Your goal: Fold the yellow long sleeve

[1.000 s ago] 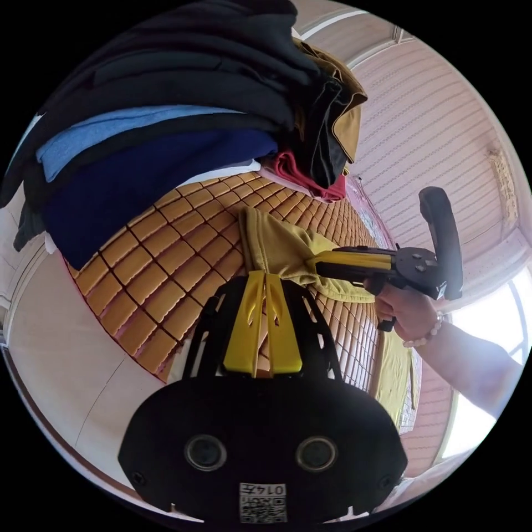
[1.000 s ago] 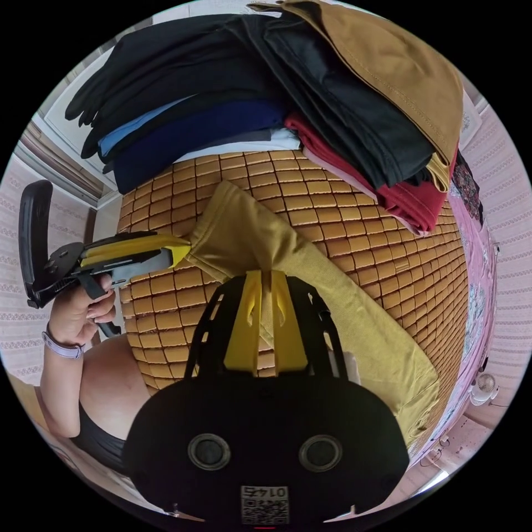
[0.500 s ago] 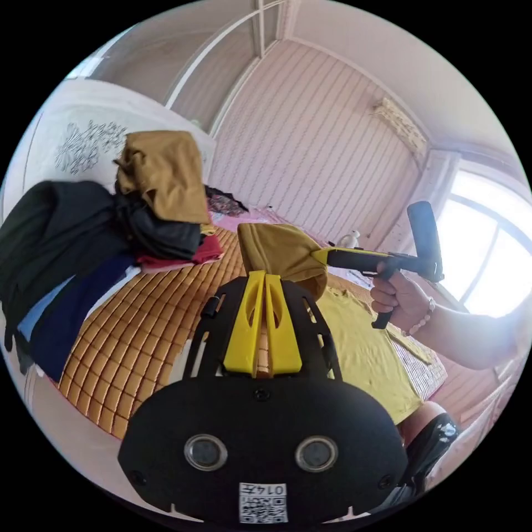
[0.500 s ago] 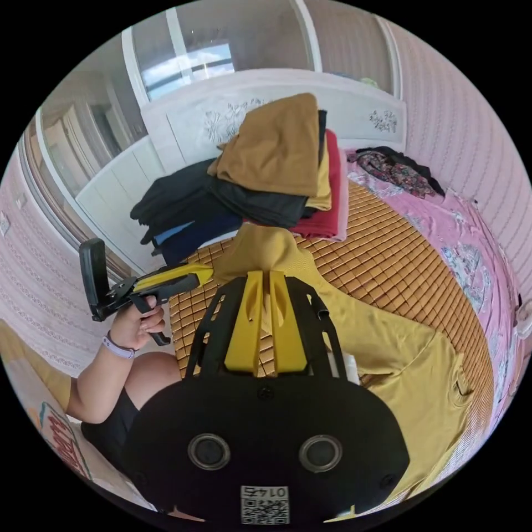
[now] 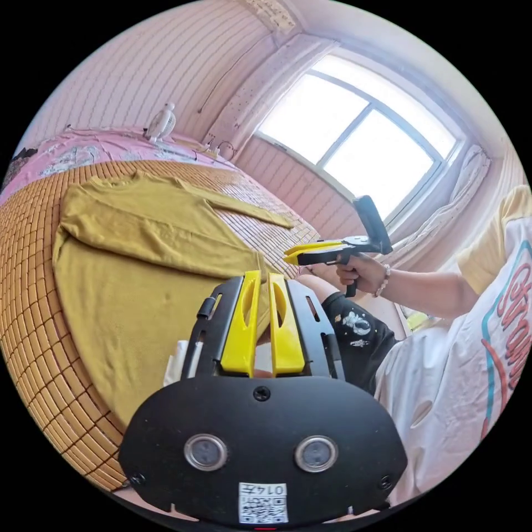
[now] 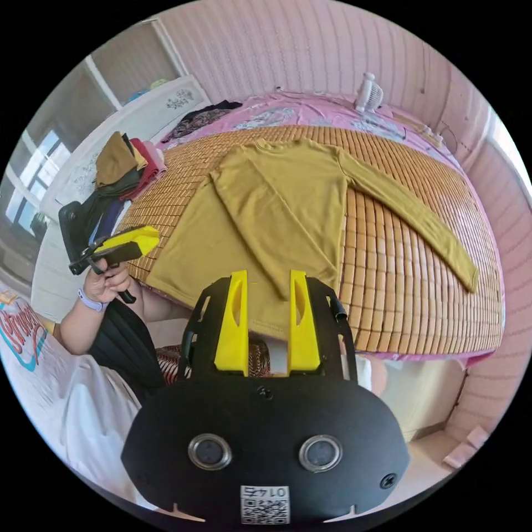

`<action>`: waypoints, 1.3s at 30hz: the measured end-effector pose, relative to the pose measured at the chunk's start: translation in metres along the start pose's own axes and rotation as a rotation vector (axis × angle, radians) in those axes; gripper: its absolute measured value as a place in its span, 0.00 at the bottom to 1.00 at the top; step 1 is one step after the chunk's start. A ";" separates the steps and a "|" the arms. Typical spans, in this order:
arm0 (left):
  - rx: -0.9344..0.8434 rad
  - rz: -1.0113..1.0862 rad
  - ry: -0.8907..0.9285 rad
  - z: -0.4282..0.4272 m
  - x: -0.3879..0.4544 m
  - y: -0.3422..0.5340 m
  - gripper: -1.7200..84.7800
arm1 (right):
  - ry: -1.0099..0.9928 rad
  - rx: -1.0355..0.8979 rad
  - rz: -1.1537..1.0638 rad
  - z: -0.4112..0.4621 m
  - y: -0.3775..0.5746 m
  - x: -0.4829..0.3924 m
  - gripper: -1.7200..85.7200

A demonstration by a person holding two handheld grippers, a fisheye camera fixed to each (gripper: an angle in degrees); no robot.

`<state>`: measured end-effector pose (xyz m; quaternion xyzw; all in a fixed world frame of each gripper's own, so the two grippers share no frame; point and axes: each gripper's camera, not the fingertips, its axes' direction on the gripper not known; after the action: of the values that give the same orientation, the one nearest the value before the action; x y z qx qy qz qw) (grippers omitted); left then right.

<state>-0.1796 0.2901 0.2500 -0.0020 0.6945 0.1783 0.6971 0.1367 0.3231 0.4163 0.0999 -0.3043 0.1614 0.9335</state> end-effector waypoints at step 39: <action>-0.331 0.131 -0.081 0.255 -0.013 -0.082 0.08 | 0.175 0.255 0.456 -0.160 -0.058 0.245 0.13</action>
<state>0.0884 0.2739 0.2511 -0.0644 0.6255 0.3352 0.7016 0.4304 0.3734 0.4317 0.1310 -0.2142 0.4124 0.8757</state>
